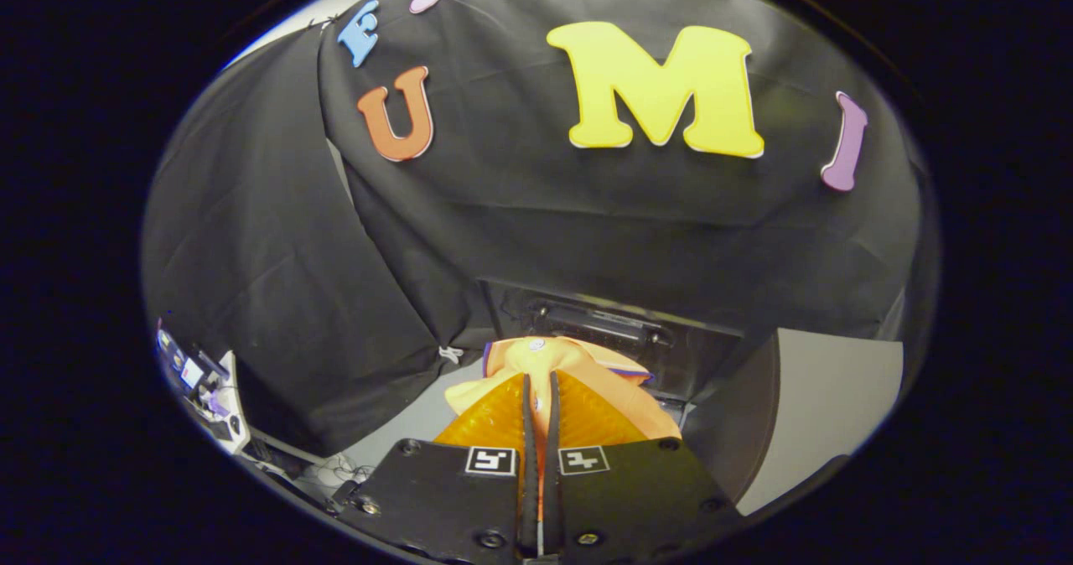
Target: Put the clothes into the washing machine and then close the washing machine lid.
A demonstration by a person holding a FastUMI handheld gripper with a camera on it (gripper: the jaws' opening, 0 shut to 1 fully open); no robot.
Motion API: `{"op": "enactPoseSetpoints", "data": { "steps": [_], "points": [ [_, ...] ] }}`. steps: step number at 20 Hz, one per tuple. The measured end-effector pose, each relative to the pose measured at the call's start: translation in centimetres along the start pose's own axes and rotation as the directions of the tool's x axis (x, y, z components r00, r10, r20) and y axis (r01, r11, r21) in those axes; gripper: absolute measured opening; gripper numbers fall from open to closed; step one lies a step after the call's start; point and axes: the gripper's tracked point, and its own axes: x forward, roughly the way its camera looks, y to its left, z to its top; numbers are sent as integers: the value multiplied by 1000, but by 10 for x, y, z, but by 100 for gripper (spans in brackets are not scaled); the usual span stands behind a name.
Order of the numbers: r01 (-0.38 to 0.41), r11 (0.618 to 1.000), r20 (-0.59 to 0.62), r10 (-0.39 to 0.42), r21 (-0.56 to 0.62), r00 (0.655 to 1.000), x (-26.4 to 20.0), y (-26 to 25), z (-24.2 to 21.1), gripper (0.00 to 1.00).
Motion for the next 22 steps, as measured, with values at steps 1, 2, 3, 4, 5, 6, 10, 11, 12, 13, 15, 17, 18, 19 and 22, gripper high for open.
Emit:
{"op": "enactPoseSetpoints", "data": {
  "steps": [1, 2, 3, 4, 5, 6, 10, 11, 12, 13, 15, 17, 18, 19, 22],
  "points": [
    [1, 1000, -16, -1, 4, 1000, 7, 1, -8, 6],
    [5, 1000, -26, -5, 6, 1000, 14, 0, -15, 6],
    [11, 1000, -33, -11, 10, 999, 20, -2, -21, 6],
    [18, 1000, -41, -17, 18, 999, 26, -4, -28, 6],
    [24, 999, -51, -22, 30, 998, 33, -5, -34, 6],
    [29, 999, -59, -27, 45, 998, 41, -7, -40, 6],
    [67, 991, -85, -57, 116, 995, 70, -15, -65, 6],
    [78, 988, -87, -67, 134, 994, 79, -19, -70, 6],
    [93, 984, -97, -79, 150, 992, 88, -24, -75, 6],
    [103, 980, -108, -85, 173, 991, 95, -27, -80, 6],
    [127, 968, -146, -97, 215, 985, 112, -31, -95, 6],
    [153, 955, -192, -105, 254, 976, 129, -33, -109, 6],
    [166, 949, -209, -111, 268, 972, 138, -36, -114, 6],
    [174, 945, -218, -115, 278, 969, 145, -39, -119, 6],
    [203, 938, -237, -137, 283, 962, 163, -37, -131, 6]
  ]
}}
